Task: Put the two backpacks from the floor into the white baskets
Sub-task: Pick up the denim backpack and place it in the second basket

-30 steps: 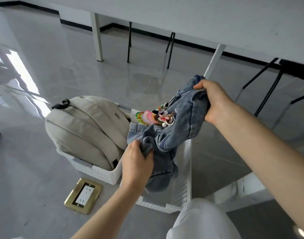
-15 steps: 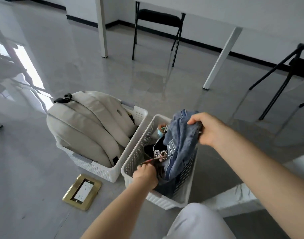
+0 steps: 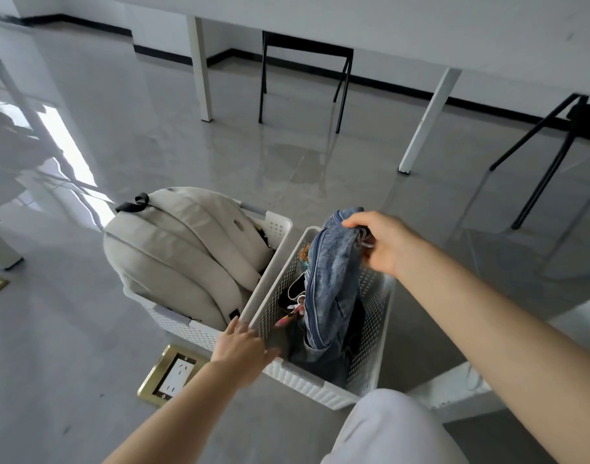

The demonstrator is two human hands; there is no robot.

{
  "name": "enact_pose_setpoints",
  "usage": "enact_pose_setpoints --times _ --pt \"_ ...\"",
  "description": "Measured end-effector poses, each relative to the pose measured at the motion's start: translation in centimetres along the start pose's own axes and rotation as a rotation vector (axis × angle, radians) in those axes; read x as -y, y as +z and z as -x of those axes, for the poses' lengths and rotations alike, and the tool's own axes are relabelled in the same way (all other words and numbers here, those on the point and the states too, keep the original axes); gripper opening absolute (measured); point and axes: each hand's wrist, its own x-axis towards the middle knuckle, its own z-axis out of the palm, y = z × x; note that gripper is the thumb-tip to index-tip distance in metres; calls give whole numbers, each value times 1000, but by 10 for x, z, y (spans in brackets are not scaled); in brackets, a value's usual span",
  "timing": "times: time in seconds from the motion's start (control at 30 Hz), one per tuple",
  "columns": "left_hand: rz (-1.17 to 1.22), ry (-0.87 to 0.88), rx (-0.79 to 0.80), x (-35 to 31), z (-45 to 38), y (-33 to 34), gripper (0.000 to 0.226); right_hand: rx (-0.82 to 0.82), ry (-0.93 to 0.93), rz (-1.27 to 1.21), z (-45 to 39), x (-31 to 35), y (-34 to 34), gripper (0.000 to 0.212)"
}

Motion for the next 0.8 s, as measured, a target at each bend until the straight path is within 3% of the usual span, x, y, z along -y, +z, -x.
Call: enact_pose_setpoints --times 0.1,0.23,0.37,0.5,0.57,0.67,0.73,0.8 --pt "-102 97 -149 0 13 8 108 8 13 -3 -1 0 3 14" --pt "-163 123 -122 -6 23 5 79 10 19 9 2 0 8 17" --pt "-172 82 -159 -8 20 1 75 16 16 22 2 2 11 8" --pt "-73 -22 45 -11 18 -30 62 7 4 22 7 3 12 11" --pt "209 -94 86 -6 11 -67 41 36 -60 98 11 1 11 9" --pt "1083 -209 -175 5 1 -137 28 192 -203 328 22 -4 15 9" --pt "1631 -160 -92 3 1 -176 42 283 -248 431 26 -11 20 9" --pt "1773 -153 83 -3 0 -195 42 332 -290 499 28 -18 24 17"
